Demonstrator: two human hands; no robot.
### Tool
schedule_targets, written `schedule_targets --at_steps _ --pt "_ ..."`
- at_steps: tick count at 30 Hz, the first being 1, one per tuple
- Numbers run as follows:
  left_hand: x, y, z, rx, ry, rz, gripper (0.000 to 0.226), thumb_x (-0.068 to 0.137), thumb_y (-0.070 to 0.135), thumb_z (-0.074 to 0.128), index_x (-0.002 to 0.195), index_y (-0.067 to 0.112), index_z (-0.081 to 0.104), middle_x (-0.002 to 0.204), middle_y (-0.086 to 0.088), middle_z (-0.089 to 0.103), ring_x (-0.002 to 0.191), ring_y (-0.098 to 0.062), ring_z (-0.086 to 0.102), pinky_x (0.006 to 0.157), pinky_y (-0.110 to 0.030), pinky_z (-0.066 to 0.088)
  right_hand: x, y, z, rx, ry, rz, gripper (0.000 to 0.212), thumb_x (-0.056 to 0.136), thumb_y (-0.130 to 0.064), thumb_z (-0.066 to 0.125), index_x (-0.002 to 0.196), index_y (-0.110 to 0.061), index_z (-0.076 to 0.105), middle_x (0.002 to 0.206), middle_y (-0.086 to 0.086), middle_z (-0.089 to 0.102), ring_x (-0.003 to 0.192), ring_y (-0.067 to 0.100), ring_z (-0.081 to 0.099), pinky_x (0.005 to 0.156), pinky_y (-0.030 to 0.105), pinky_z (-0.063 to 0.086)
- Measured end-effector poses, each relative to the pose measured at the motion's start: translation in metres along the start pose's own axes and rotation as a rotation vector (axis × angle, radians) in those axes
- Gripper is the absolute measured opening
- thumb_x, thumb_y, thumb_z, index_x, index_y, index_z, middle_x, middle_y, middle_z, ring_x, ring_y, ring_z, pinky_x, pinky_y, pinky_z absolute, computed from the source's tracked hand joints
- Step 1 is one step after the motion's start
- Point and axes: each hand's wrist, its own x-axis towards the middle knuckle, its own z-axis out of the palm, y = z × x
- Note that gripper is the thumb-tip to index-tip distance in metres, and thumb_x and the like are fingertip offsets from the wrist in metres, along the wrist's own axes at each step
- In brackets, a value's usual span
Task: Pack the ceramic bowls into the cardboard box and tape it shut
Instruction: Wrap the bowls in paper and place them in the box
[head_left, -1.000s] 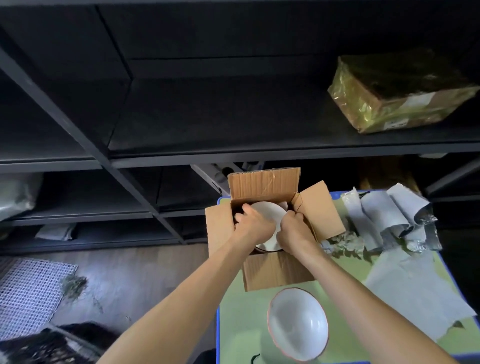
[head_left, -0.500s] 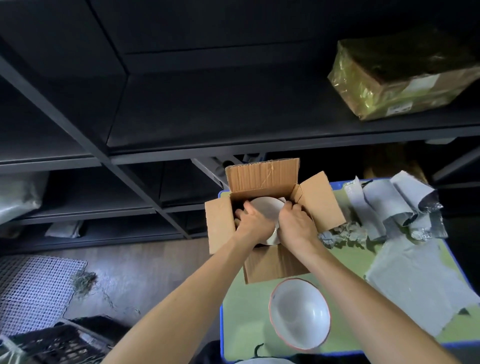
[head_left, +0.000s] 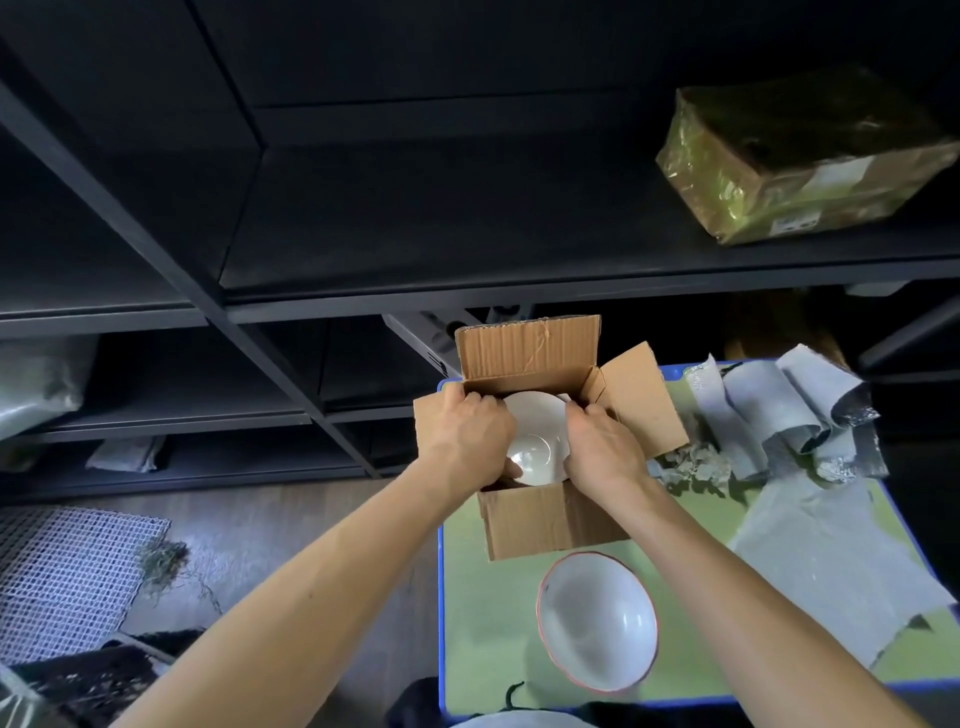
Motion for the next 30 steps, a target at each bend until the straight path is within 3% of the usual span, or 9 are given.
schedule_targets --at_steps 3,7,10,23,30 --pt "0.002 -0.003 0.004 -0.035 -0.027 -0.005 0.076 0.070 0.081 0.063 0.112 0.018 0.057 0.104 0.001 0.061 0.098 -0.022 0.055 0.090 -0.037 0.031 0.001 0.001 0.000 -0.027 -0.009 0.002 0.069 0.092 -0.006 0.053 0.154 -0.011 0.025 0.140 0.013 0.047 0.118 0.032 0.057 0.090 0.038 0.049" --pt "0.005 -0.001 0.015 -0.080 0.011 -0.011 0.075 0.075 0.069 0.071 0.124 0.014 0.056 0.112 -0.001 0.060 0.106 -0.022 0.055 0.099 -0.035 0.037 0.002 0.002 0.001 -0.015 -0.020 -0.001 0.068 0.092 0.000 0.049 0.154 -0.009 0.024 0.142 0.015 0.045 0.120 0.034 0.057 0.091 0.039 0.048" --pt "0.006 0.000 0.016 -0.104 -0.012 -0.027 0.082 0.071 0.072 0.072 0.126 0.013 0.053 0.116 -0.002 0.060 0.109 -0.022 0.055 0.100 -0.035 0.040 0.004 0.002 0.000 0.007 -0.035 0.009 0.067 0.091 0.003 0.050 0.153 -0.008 0.027 0.143 0.016 0.044 0.121 0.034 0.056 0.093 0.039 0.048" --pt "-0.002 0.000 0.018 -0.192 0.041 -0.002 0.085 0.079 0.060 0.073 0.141 0.010 0.042 0.131 -0.004 0.054 0.119 -0.023 0.049 0.103 -0.032 0.036 -0.002 0.002 -0.001 0.035 -0.034 0.012 0.062 0.093 0.003 0.048 0.151 -0.010 0.031 0.139 0.018 0.047 0.119 0.035 0.056 0.095 0.038 0.045" --pt "-0.011 0.002 0.014 -0.198 0.042 0.005 0.077 0.083 0.054 0.071 0.139 0.009 0.043 0.130 -0.007 0.054 0.118 -0.025 0.048 0.102 -0.034 0.035 -0.005 -0.003 -0.004 0.016 -0.027 0.036 0.059 0.094 0.000 0.049 0.150 -0.007 0.032 0.137 0.019 0.049 0.120 0.033 0.056 0.094 0.037 0.047"
